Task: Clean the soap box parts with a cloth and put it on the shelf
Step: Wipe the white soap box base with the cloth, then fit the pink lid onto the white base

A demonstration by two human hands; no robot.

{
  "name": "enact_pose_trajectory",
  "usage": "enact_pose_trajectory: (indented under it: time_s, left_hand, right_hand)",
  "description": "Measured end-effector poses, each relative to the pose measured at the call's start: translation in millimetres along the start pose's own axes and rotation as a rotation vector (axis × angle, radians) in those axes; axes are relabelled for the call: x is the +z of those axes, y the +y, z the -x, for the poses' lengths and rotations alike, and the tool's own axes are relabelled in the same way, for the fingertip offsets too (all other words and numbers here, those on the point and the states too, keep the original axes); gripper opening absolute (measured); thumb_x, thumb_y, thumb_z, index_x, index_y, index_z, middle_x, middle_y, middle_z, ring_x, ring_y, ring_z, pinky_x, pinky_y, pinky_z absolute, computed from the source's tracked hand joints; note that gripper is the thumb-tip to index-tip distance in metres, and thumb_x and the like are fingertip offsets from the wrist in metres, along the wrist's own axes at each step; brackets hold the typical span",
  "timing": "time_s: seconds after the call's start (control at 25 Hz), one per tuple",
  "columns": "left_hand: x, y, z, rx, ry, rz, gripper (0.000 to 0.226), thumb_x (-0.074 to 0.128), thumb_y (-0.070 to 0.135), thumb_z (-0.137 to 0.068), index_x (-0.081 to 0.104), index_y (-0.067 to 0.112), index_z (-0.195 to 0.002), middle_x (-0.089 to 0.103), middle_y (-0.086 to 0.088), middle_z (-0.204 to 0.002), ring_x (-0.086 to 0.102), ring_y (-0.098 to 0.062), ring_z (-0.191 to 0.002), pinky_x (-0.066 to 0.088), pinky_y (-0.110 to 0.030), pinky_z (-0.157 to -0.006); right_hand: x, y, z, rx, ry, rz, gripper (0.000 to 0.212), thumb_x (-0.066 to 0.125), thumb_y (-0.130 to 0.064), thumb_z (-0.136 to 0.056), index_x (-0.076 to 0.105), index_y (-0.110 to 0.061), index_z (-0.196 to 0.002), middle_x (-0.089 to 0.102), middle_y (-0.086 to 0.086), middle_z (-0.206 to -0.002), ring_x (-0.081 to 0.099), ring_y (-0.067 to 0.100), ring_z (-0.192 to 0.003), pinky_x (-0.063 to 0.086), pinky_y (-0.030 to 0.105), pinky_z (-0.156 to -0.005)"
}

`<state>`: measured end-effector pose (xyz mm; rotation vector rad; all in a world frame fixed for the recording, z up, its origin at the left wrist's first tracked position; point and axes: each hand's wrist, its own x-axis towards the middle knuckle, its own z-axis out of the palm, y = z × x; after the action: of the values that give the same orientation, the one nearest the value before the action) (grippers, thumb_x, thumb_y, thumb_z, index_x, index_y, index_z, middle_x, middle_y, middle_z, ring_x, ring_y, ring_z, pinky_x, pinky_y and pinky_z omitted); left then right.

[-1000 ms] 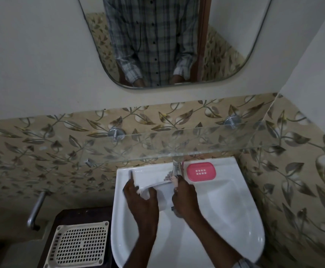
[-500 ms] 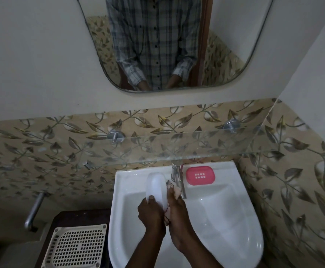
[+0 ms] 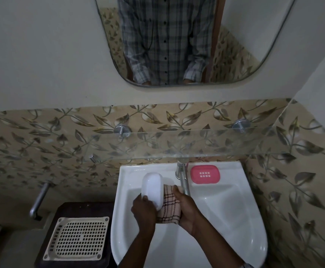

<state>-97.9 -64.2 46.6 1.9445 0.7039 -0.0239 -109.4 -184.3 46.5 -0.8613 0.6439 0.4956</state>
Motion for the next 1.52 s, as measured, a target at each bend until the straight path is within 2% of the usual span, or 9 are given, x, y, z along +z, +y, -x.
enact_pose_trajectory:
  time_s: [0.16,0.28,0.44,0.56,0.72,0.92,1.24,1.36,1.52]
  left_hand:
    - [-35.5,-36.3,-15.1,0.025,0.030,-0.017,0.024,0.043,0.003,-0.095,0.064,-0.004,-0.085,0.064,-0.028,-0.082,0.062,-0.046,-0.082,0.057,-0.055,-0.074]
    - [-51.7,-52.1,-15.2,-0.012,-0.016,0.090,0.025,0.049,0.011,-0.091,0.068,-0.001,-0.102,0.066,-0.028,-0.093,0.063,-0.045,-0.088,0.058,-0.055,-0.071]
    - [-58.4,-41.2,-16.7,-0.289,-0.263,0.493,0.027,0.051,-0.007,-0.091,0.065,0.000,-0.113,0.063,-0.024,-0.109,0.061,-0.046,-0.099,0.060,-0.056,-0.066]
    - [-68.4,-41.9,-24.6,-0.539,-0.509,0.713,0.044,0.043,-0.016,-0.082,0.056,-0.008,-0.123,0.059,-0.039,-0.120,0.058,-0.061,-0.109,0.057,-0.064,-0.075]
    - [-64.4,-47.6,-25.1,-0.673,-0.697,0.868,0.063,0.038,-0.019,-0.069,0.050,-0.009,-0.130,0.060,-0.042,-0.122,0.061,-0.060,-0.106,0.052,-0.070,-0.080]
    - [-46.2,-42.3,-29.5,-0.612,-0.761,0.883,0.065,0.037,-0.017,-0.074,0.055,0.004,-0.133,0.060,-0.037,-0.126,0.062,-0.058,-0.107,0.047,-0.074,-0.085]
    - [-21.3,-25.5,-43.7,-0.676,-0.867,1.070,0.064,0.047,0.054,-0.095,0.059,0.006,-0.136,0.057,-0.029,-0.136,0.059,-0.047,-0.116,0.045,-0.065,-0.096]
    - [-19.0,-19.2,-38.9,-0.652,-0.874,1.052,0.066,0.051,0.049,-0.093,0.050,0.006,-0.142,0.055,-0.026,-0.140,0.059,-0.042,-0.116,0.044,-0.062,-0.100]
    - [-15.8,-6.0,-13.3,-0.462,-0.804,0.852,0.065,0.059,0.049,-0.087,0.055,0.010,-0.139,0.061,-0.025,-0.134,0.058,-0.045,-0.117,0.030,-0.069,-0.111]
  right_hand:
    - [7.7,-8.4,-28.5,-0.236,0.058,0.243,0.035,0.054,-0.006,-0.093,0.064,-0.014,-0.127,0.071,0.020,-0.114,0.068,0.035,-0.100,0.053,0.052,-0.090]
    - [30.4,-17.6,-64.9,-0.778,0.146,1.210,0.052,0.047,-0.016,-0.099,0.037,-0.015,-0.150,0.046,0.011,-0.150,0.042,0.026,-0.137,0.030,0.040,-0.116]
    - [31.9,-21.3,-90.3,-0.542,0.125,2.073,0.077,0.053,-0.036,-0.098,0.006,-0.022,-0.158,-0.009,0.019,-0.163,-0.009,0.038,-0.150,-0.006,0.057,-0.118]
    - [35.3,-25.0,-64.0,-0.729,0.037,1.653,0.055,0.048,-0.007,-0.097,0.038,-0.016,-0.150,0.022,0.016,-0.161,0.022,0.031,-0.149,0.018,0.038,-0.122]
    - [-25.7,-31.6,-7.8,-1.251,0.532,1.207,0.021,0.060,-0.007,-0.083,0.072,-0.014,-0.099,0.074,0.005,-0.091,0.070,0.020,-0.075,0.058,0.030,-0.062]
    - [-104.3,-53.4,-23.8,-0.942,0.729,1.690,0.046,0.077,0.005,-0.077,0.068,-0.001,-0.121,0.065,0.022,-0.125,0.063,0.041,-0.115,0.056,0.048,-0.092]
    - [-135.0,-57.4,-57.8,-1.284,0.563,1.873,0.045,0.087,0.014,-0.054,0.076,0.000,-0.096,0.075,0.020,-0.093,0.074,0.036,-0.080,0.061,0.042,-0.068]
    - [-130.9,-61.5,-30.5,-1.127,0.526,1.338,0.031,0.056,-0.010,-0.092,0.065,-0.016,-0.121,0.069,0.011,-0.119,0.067,0.024,-0.104,0.054,0.032,-0.088]
    - [-88.2,-48.8,27.9,-0.497,0.510,0.250,0.051,0.058,-0.056,-0.073,0.052,-0.032,-0.118,0.062,0.010,-0.117,0.060,0.019,-0.092,0.049,0.030,-0.068]
